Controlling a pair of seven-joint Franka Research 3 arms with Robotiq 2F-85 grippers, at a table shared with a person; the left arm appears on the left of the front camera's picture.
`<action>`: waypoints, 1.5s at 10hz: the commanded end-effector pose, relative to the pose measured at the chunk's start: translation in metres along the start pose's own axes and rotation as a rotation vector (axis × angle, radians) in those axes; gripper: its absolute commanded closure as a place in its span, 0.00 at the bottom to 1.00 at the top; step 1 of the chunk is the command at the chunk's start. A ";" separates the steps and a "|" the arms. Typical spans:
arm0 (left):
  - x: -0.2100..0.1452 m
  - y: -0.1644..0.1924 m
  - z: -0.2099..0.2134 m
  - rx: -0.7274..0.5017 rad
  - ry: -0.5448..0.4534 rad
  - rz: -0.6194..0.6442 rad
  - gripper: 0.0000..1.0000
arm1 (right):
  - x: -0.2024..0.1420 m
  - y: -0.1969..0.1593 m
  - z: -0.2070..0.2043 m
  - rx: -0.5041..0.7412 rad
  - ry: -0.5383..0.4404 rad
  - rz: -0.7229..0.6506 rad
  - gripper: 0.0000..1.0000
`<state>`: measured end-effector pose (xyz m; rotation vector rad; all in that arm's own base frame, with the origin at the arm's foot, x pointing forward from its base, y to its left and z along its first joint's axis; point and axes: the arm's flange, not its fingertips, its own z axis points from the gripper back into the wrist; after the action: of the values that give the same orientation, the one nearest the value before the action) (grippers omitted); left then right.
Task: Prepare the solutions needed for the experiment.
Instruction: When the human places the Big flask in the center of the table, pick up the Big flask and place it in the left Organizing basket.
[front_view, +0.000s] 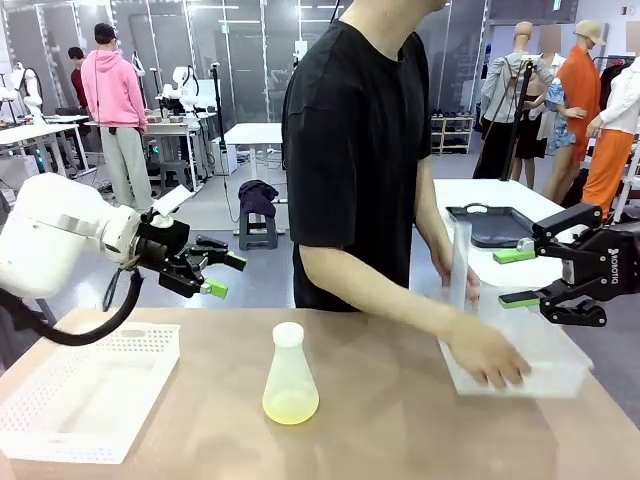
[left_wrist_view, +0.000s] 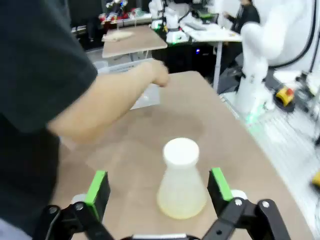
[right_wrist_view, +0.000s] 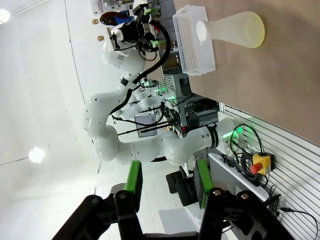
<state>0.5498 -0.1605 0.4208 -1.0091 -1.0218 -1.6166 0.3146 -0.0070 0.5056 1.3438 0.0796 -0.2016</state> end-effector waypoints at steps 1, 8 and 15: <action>-0.023 0.021 0.014 -0.077 -0.137 -0.167 0.00 | 0.001 0.002 0.000 0.016 0.002 0.011 0.45; -0.050 0.026 -0.011 -0.123 -0.052 -0.120 0.00 | 0.001 0.002 0.000 0.016 0.002 0.011 0.45; -0.096 0.027 -0.090 -0.378 -0.203 -0.006 0.00 | 0.001 0.002 0.000 0.016 0.002 0.011 0.45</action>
<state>0.5736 -0.2195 0.3059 -1.3887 -0.9407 -1.7624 0.3146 -0.0069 0.5056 1.3436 0.0798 -0.2016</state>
